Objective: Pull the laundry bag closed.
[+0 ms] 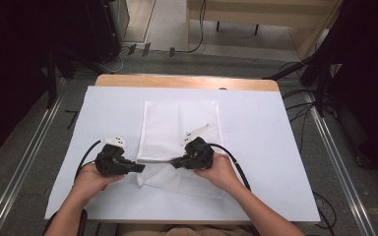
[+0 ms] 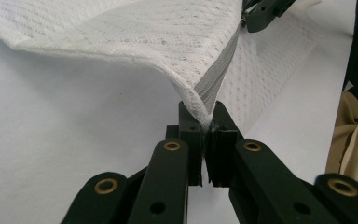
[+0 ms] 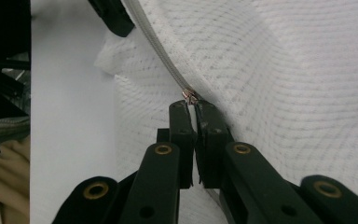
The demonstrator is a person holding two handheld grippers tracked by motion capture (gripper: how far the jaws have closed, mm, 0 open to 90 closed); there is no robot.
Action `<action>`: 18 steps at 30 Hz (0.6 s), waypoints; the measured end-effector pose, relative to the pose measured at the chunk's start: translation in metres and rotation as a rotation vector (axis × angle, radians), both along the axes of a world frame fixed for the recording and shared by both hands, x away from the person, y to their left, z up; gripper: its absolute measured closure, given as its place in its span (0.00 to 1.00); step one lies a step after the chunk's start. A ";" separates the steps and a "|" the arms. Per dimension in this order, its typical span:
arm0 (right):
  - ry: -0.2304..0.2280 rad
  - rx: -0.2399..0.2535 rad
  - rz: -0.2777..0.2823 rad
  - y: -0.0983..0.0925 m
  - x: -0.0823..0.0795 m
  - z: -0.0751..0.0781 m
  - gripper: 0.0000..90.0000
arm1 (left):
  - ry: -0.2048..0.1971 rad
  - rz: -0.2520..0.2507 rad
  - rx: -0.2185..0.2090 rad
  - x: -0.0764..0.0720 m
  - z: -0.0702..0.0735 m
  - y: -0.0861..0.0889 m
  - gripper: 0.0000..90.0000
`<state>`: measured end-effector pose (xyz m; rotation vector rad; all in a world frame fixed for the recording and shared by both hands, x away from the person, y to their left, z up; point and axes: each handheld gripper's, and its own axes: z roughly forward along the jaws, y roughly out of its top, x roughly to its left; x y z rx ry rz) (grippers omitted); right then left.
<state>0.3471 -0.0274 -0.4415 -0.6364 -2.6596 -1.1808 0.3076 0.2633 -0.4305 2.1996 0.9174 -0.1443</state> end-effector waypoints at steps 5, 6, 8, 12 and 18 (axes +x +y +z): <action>-0.010 0.000 0.003 -0.002 -0.002 0.003 0.98 | 0.001 -0.007 0.003 0.000 0.000 0.000 0.97; -0.013 0.002 0.007 -0.003 -0.003 0.003 0.98 | 0.000 -0.006 0.002 0.000 -0.001 0.000 0.97; -0.016 0.002 0.004 -0.005 -0.003 0.003 0.98 | 0.001 -0.008 0.002 0.000 0.000 0.000 0.97; -0.013 -0.008 -0.010 -0.009 -0.003 0.003 0.98 | 0.001 -0.004 0.002 0.000 0.000 0.001 0.98; -0.014 0.000 -0.024 -0.010 -0.003 0.004 0.98 | 0.032 0.007 -0.013 0.002 0.000 0.001 1.00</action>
